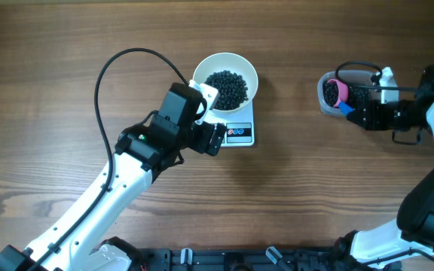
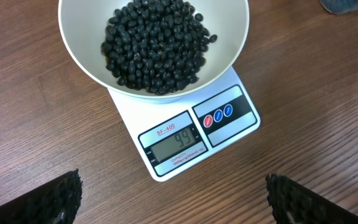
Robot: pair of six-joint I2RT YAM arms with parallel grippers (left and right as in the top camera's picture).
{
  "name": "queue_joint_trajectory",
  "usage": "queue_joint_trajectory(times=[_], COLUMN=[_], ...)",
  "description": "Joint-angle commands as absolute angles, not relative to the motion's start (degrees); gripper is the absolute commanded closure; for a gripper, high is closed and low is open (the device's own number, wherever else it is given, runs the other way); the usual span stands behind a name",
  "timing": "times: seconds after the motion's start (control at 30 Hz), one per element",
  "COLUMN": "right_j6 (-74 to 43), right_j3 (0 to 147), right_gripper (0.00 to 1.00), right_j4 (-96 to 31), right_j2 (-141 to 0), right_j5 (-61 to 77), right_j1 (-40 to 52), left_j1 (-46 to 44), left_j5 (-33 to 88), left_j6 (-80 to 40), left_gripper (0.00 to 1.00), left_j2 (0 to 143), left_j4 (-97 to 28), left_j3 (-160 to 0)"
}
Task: Scoop item into bowl and weigh 150g on scale
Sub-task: 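Dig the scoop into the beans and lift it filled, then carry the filled scoop left toward the bowl on the scale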
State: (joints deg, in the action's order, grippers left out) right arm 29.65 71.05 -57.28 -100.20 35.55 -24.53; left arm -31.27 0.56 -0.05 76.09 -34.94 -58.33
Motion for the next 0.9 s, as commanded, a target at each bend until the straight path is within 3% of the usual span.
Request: queue_joint_trajectory(times=[0.0, 0.87], right_j6=[28.32, 20.80], right_j3=[70.76, 70.76], right_gripper=[0.96, 0.96], right_j4=[-56.21, -58.13], right_j2=[-101.80, -101.80], right_j5=[41.28, 60.31], right_j1=[-24.10, -37.30], left_j1=[-31.00, -31.00], left_j5=[1.23, 1.23], left_j6=[0.86, 0.86], left_gripper=[0.00, 0.00], left_j2=[76.29, 76.29], left_j4=[-34.92, -34.92], left_j3=[-57.95, -57.95])
